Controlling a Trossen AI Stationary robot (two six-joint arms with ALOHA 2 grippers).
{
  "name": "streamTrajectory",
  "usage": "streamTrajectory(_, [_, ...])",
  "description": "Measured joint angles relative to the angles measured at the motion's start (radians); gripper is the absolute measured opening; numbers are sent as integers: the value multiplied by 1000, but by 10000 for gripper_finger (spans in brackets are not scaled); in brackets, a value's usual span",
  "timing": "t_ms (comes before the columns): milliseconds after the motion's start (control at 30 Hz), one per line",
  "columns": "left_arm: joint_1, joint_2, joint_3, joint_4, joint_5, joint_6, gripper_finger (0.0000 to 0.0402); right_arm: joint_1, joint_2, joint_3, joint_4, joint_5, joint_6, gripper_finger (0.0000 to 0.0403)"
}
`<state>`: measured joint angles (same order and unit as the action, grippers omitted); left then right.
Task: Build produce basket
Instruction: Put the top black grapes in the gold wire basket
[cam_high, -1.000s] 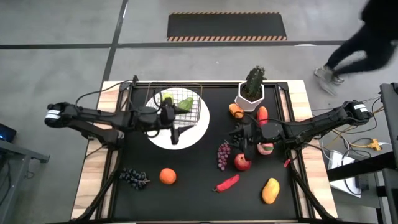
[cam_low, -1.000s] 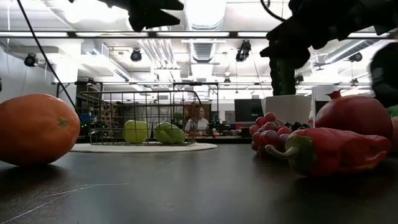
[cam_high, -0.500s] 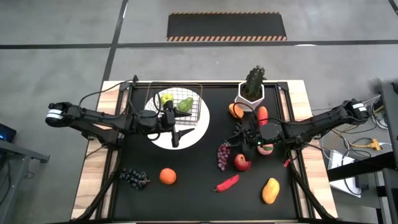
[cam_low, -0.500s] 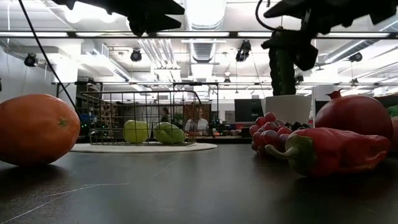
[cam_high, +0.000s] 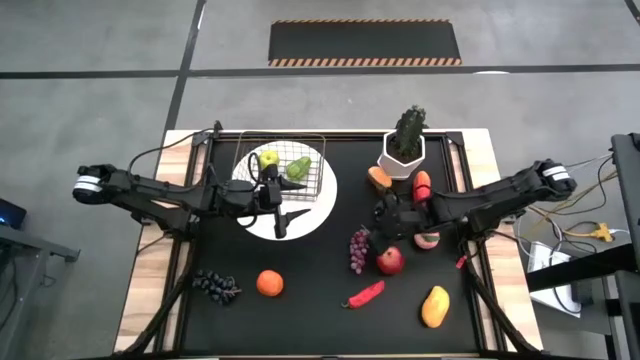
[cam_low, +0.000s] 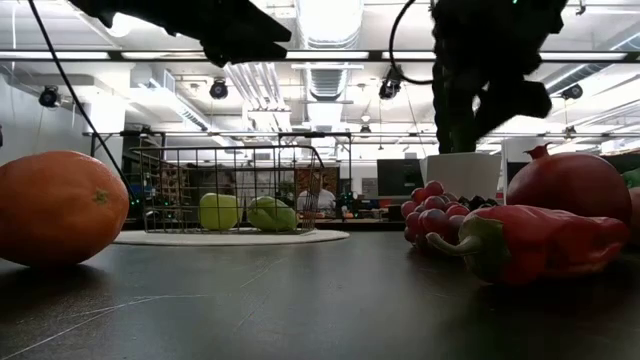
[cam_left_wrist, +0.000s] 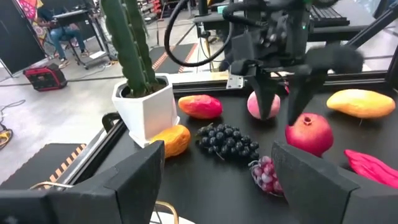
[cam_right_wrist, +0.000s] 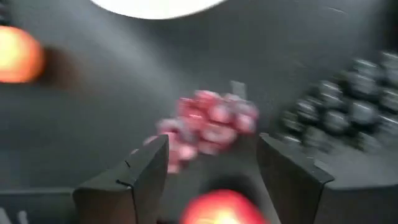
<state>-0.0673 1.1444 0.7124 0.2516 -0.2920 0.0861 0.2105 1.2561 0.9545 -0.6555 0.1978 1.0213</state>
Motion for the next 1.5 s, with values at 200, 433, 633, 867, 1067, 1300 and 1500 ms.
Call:
streamTrajectory(200, [0,-6,0,-9,0,0,277,-27,110,72,-196,67,69,222])
streamTrajectory(433, [0,-14,0,-7,0,18,277,-84,216,70,-201,97,87,208])
streamTrajectory(633, [0,-15,0,-8,0,35,277,-118,285,69,-202,120,113,189])
streamTrajectory(867, [0,-15,-1,-7,0,60,277,-120,320,69,-203,121,124,151])
streamTrajectory(1067, [0,-15,-2,-7,0,60,277,-120,323,69,-204,126,121,100])
streamTrajectory(1300, [0,-15,-3,-7,0,61,277,-119,323,70,-204,143,83,22])
streamTrajectory(1500, [-1,-15,-3,-7,0,59,277,-117,312,110,-214,143,32,9])
